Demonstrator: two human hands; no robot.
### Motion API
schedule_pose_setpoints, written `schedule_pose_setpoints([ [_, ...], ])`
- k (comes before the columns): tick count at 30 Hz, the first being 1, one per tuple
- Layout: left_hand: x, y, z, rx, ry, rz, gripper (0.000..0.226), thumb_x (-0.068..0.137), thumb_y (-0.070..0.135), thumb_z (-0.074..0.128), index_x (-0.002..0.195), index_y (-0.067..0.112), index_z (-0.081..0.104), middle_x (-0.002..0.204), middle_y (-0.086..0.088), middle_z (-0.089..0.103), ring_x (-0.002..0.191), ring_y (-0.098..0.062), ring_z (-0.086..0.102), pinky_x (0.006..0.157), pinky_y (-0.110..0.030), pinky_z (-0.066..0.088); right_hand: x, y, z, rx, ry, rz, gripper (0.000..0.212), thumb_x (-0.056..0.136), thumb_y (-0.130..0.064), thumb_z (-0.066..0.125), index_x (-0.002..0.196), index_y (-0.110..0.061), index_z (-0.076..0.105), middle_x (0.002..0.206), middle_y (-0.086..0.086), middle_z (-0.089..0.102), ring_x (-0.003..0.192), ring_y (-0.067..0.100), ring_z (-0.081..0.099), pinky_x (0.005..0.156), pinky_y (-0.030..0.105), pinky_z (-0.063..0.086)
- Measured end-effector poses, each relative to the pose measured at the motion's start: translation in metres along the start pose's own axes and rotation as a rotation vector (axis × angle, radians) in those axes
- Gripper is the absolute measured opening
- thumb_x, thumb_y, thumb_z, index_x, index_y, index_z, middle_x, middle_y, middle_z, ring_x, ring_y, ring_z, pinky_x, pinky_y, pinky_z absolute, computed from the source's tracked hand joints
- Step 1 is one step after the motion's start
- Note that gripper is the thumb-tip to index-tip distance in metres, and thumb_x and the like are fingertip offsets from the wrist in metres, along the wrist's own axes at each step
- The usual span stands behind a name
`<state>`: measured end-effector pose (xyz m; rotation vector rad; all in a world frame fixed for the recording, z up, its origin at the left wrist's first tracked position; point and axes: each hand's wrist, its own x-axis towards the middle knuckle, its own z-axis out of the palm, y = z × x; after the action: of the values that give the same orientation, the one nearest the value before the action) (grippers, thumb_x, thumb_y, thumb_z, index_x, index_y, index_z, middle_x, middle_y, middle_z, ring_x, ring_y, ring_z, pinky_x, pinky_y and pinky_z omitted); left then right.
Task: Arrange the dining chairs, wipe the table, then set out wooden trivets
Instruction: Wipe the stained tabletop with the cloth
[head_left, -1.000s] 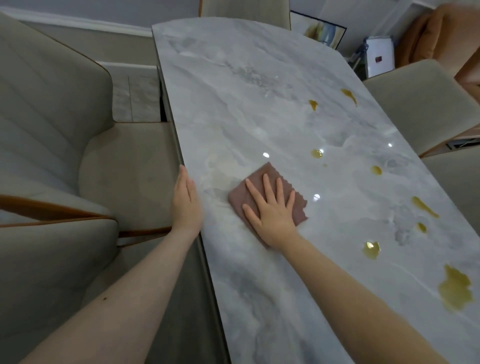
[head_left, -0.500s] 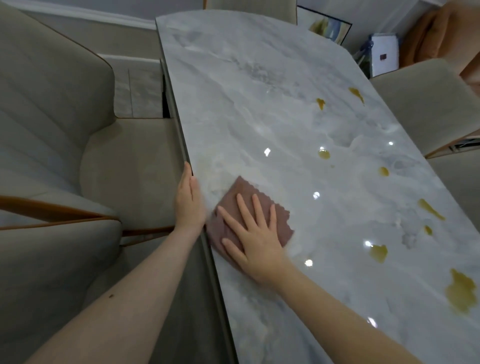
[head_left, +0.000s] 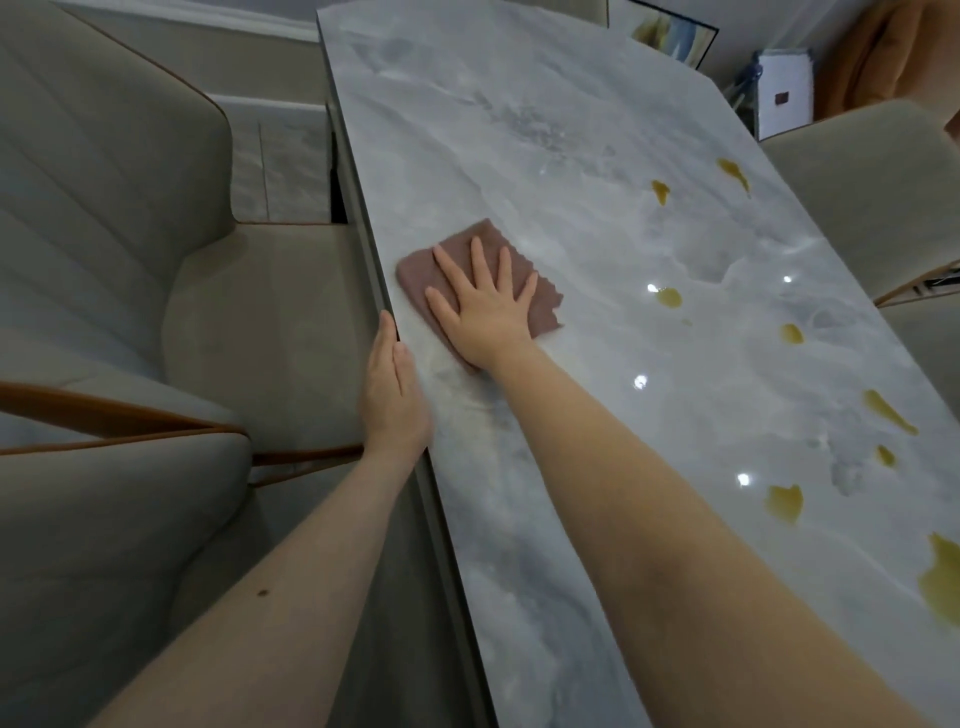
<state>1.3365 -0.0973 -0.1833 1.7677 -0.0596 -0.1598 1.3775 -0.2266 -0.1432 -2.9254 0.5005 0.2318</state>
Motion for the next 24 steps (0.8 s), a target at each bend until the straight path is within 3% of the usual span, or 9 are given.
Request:
schedule_pose_setpoints([
  [5,0.003,-0.001,-0.003,-0.052,-0.01,-0.003,0.045,0.103,0.019,0.024,0.147,0.013,0.031,0.152,-0.001,0.032,0.139,-0.008,0.028,0.117,-0.027,0.02,-0.065,-0.009,0.012,-0.078,0.047,-0.174,0.053,0.098,-0.051,0.016,0.15,-0.043,0.008,0.162,0.0,0.0,0.147,0.032,-0.007,0.112,0.064,-0.003],
  [9,-0.01,0.005,-0.008,-0.021,-0.018,-0.044,0.043,0.104,0.017,0.024,0.146,0.008,0.029,0.153,-0.003,0.028,0.141,-0.01,0.023,0.111,-0.014,0.014,-0.141,0.031,0.012,-0.13,-0.037,-0.287,0.052,0.096,-0.052,0.009,0.148,-0.048,0.002,0.161,-0.004,-0.002,0.147,0.027,-0.012,0.115,0.058,-0.007],
  [14,-0.01,-0.003,-0.019,0.035,0.034,-0.046,0.039,0.103,0.013,0.032,0.14,0.003,0.041,0.146,-0.008,0.041,0.135,-0.014,0.036,0.108,-0.015,0.022,-0.081,0.024,0.003,-0.052,-0.019,-0.146,0.05,0.101,-0.048,0.017,0.149,-0.045,0.005,0.161,-0.003,-0.005,0.147,0.028,-0.013,0.114,0.06,-0.008],
  [19,-0.018,-0.005,-0.024,0.12,0.093,-0.027,0.029,0.097,0.009,0.046,0.121,0.004,0.062,0.118,-0.008,0.065,0.108,-0.014,0.058,0.088,-0.018,0.04,-0.014,-0.027,0.004,0.013,-0.006,-0.005,0.051,0.101,-0.048,0.019,0.15,-0.043,0.009,0.162,0.0,-0.004,0.146,0.034,-0.011,0.111,0.065,-0.011],
  [22,-0.026,-0.008,-0.026,0.195,0.12,-0.011,0.019,0.091,0.006,0.055,0.1,0.001,0.071,0.096,-0.015,0.071,0.087,-0.028,0.065,0.073,-0.029,0.045,-0.059,-0.028,0.013,-0.022,0.028,-0.098,0.051,0.1,-0.048,0.02,0.15,-0.042,0.01,0.162,0.001,0.0,0.147,0.033,-0.008,0.111,0.065,-0.007],
  [24,-0.035,-0.006,-0.028,0.237,0.129,-0.044,0.013,0.087,0.003,0.058,0.087,0.0,0.07,0.085,-0.018,0.07,0.075,-0.028,0.062,0.063,-0.029,0.04,-0.112,-0.015,0.017,-0.056,0.049,-0.167,0.052,0.099,-0.049,0.017,0.15,-0.042,0.01,0.162,0.0,0.004,0.148,0.032,-0.005,0.113,0.063,-0.004],
])
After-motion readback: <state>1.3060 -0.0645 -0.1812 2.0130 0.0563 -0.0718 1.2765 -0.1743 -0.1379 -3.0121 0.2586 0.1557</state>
